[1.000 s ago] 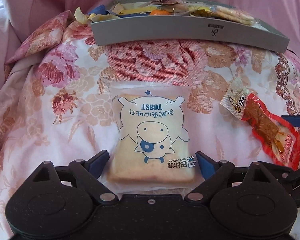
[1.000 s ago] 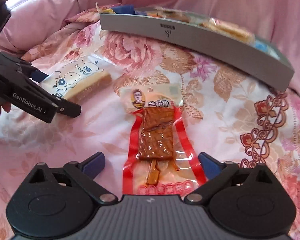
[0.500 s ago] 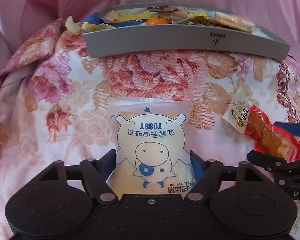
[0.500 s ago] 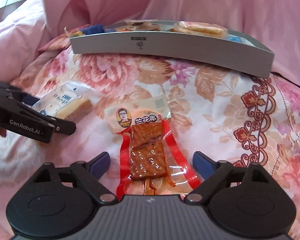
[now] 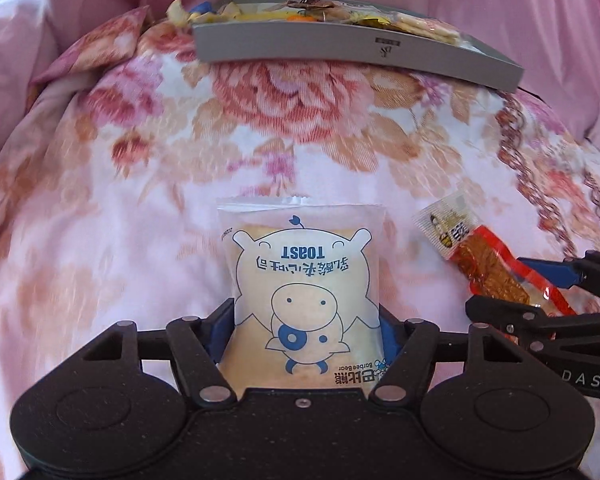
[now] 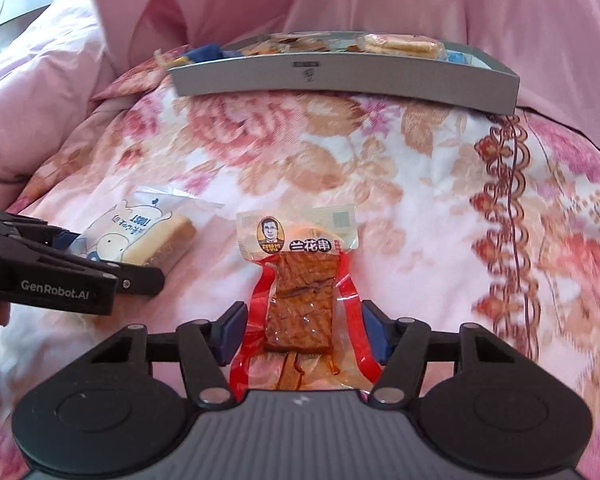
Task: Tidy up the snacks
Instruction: 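Lift and carry the TOAST pack and red strip pack toward the grey tray with both tools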
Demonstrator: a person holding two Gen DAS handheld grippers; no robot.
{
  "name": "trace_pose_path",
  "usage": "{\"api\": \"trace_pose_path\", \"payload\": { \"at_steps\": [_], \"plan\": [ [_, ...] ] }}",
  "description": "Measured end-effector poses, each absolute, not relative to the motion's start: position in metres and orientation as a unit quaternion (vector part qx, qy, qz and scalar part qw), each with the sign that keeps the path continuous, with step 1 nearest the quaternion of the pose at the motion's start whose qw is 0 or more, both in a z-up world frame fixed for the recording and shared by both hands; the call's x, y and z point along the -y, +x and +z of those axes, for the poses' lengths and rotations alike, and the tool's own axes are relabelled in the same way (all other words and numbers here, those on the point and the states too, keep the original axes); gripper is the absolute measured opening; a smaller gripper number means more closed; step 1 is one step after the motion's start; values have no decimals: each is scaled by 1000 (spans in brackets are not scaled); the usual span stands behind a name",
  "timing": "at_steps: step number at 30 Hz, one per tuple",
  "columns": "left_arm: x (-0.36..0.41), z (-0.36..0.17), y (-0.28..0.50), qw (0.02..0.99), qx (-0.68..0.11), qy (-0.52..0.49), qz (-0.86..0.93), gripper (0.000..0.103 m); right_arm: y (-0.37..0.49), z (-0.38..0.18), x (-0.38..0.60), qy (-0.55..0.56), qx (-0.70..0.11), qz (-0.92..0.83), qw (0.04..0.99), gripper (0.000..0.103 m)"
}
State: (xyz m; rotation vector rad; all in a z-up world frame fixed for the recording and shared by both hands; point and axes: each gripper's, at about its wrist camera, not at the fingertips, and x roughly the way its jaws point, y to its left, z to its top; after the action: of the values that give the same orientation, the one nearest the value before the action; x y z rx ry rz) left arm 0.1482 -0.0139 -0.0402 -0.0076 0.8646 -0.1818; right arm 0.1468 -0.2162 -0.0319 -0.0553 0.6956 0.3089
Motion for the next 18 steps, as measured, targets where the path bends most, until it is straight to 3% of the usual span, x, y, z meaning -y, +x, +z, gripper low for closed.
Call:
{"api": "trace_pose_path", "payload": {
  "at_steps": [6, 18],
  "plan": [
    [5, -37, 122, 905, -414, -16, -101, 70, 106, -30, 214, -14, -354, 158, 922, 65],
    [7, -45, 133, 912, -391, 18, -120, 77, 110, -39, 199, -18, -332, 136, 933, 81]
  ]
}}
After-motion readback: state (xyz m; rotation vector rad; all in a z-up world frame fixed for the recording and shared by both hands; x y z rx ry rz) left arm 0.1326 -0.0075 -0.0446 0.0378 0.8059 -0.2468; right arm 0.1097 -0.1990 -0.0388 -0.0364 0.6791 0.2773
